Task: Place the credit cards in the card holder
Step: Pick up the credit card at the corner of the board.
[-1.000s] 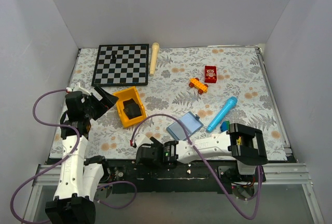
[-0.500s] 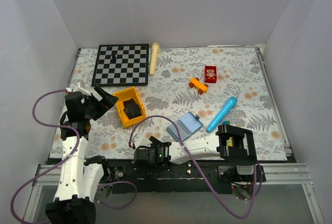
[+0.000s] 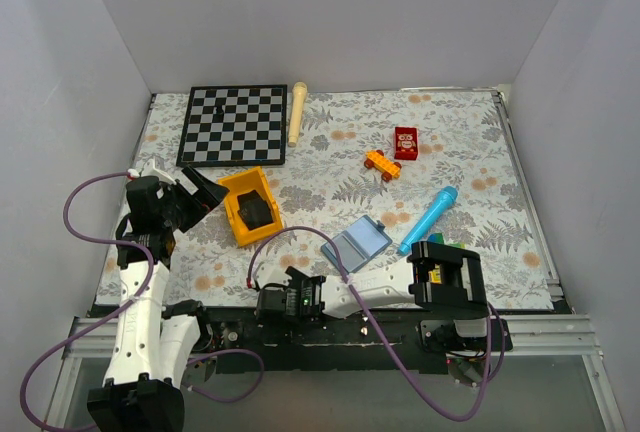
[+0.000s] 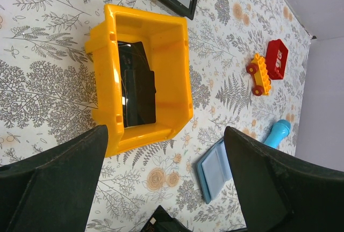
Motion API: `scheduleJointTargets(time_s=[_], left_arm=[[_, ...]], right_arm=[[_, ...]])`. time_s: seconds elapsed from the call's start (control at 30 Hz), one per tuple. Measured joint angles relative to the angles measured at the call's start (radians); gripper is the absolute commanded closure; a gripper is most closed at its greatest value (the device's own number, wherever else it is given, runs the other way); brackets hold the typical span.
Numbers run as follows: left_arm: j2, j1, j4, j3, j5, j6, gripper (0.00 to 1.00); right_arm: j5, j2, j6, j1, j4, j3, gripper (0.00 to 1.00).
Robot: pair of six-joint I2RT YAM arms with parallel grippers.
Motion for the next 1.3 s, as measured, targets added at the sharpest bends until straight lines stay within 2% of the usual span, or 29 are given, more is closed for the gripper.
scheduleJointTargets(time_s=[0.23, 0.67, 1.07, 1.23, 1.3], left_arm=[[0.0, 0.0, 0.0, 0.0, 0.0, 0.0, 0.11], [0.003, 0.0, 0.001, -0.01, 0.011, -0.002, 0.11], [0.003, 0.0, 0.002, -0.01, 0.014, -0.005, 0.11], [0.007, 0.0, 0.002, -0.01, 0.014, -0.005, 0.11], [0.009, 0.0, 0.002, -0.01, 0.014, -0.005, 0.11]], right_arm=[[0.01, 0.002, -0.015, 0.002, 0.0, 0.003, 0.48], [0.001, -0.011, -0.009, 0.006, 0.002, 0.002, 0.67], [-0.037, -0.123, 0.003, -0.037, 0.02, -0.023, 0.84], [-0.039, -0.149, 0.004, -0.072, 0.029, -0.037, 0.99], [-0.038, -0.163, 0.005, -0.089, 0.028, -0.045, 0.99]])
